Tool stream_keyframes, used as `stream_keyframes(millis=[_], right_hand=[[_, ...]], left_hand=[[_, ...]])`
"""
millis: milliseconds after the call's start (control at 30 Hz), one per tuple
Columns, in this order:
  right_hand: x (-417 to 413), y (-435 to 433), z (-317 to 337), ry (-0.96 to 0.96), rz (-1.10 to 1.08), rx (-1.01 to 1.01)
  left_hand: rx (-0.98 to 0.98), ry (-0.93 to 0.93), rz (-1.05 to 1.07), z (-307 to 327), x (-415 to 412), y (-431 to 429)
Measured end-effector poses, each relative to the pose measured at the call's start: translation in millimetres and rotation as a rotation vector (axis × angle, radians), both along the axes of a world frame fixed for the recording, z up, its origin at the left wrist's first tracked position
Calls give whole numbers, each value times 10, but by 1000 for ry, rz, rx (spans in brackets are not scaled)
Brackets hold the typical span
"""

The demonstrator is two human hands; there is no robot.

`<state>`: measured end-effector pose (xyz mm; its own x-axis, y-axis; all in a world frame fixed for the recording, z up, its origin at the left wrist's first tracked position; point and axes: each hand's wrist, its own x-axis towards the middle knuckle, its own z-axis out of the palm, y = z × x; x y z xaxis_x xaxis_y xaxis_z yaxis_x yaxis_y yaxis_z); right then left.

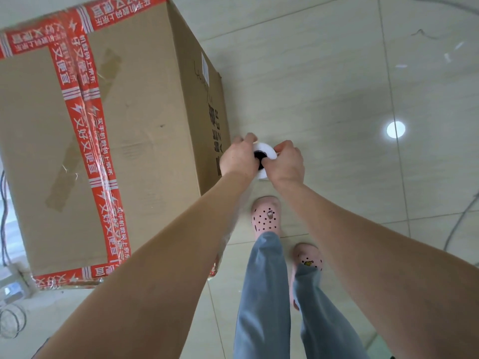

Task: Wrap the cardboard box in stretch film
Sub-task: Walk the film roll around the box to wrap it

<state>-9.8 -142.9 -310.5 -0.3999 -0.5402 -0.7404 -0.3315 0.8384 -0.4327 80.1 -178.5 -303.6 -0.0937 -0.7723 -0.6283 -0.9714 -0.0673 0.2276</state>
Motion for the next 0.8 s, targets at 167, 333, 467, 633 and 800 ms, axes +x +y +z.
stream_keyframes(millis=[167, 333, 467, 633, 800], right_hand=[[3, -127, -4, 52, 116, -36], [-73, -280, 9, 169, 326, -108], [-81, -395, 22, 164, 373, -217], [20, -483, -23, 14, 3, -29], [-11, -540, -81, 5, -77, -27]], left_hand=[[35, -80, -209, 15, -77, -249], [16, -2, -63, -19, -36, -326], [18, 82, 238, -2, 9, -332], [60, 77, 384, 7, 76, -408], [-12, 35, -12, -10, -9, -593]])
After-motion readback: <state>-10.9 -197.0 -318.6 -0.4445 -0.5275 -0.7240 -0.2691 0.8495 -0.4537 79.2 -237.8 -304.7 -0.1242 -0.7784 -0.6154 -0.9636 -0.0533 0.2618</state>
